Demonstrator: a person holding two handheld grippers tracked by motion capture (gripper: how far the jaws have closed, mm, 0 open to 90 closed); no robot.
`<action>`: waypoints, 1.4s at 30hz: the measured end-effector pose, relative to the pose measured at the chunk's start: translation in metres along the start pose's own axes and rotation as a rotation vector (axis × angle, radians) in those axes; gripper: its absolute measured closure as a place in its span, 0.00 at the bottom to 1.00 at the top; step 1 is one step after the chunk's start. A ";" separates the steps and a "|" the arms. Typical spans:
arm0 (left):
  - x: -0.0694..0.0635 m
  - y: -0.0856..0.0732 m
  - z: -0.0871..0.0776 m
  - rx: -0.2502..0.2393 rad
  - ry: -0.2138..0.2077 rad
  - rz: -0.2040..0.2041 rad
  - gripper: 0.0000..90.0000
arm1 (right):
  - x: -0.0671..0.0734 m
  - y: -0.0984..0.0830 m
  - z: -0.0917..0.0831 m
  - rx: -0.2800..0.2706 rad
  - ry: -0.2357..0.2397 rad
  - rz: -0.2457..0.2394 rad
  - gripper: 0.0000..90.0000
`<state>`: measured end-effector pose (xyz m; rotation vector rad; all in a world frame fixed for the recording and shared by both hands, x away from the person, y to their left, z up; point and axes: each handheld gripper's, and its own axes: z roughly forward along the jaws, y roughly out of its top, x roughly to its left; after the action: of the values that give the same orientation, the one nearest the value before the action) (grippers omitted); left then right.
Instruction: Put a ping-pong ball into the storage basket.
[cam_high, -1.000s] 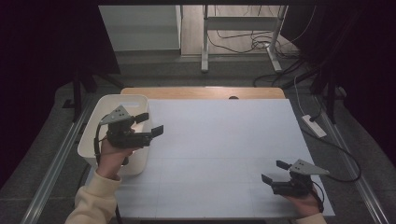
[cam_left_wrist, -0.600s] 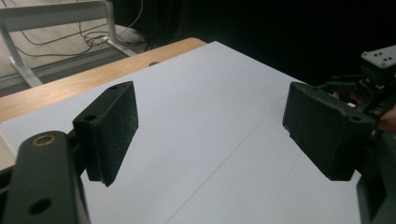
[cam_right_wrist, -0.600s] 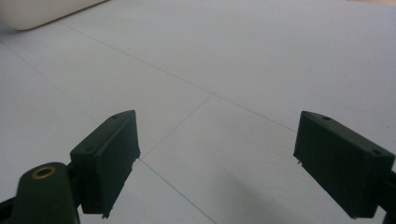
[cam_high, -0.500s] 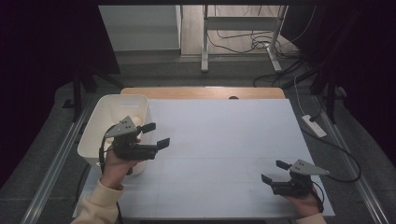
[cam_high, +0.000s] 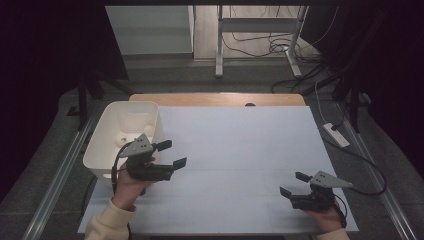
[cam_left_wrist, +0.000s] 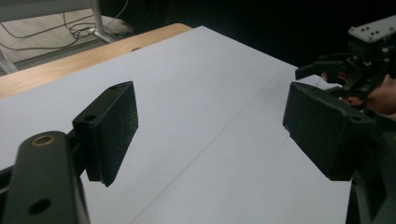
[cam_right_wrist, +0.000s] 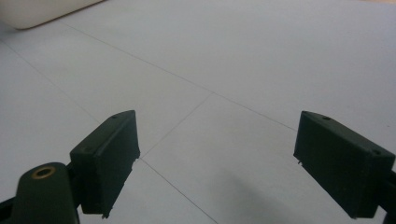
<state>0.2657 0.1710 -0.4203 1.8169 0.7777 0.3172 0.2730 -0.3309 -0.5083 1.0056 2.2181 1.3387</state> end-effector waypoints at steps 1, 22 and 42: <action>-0.002 -0.001 0.000 0.004 -0.002 0.003 0.21 | 0.000 0.000 0.000 0.002 -0.002 0.000 0.16; -0.024 -0.044 -0.002 -0.008 -0.009 0.048 0.22 | 0.001 0.000 0.001 0.004 -0.001 -0.001 0.16; -0.008 -0.087 0.011 0.085 -0.001 0.015 0.23 | 0.003 0.000 0.000 0.000 0.006 -0.009 0.16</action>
<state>0.2348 0.1761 -0.5028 1.9036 0.7871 0.2969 0.2714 -0.3287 -0.5082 0.9916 2.2245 1.3389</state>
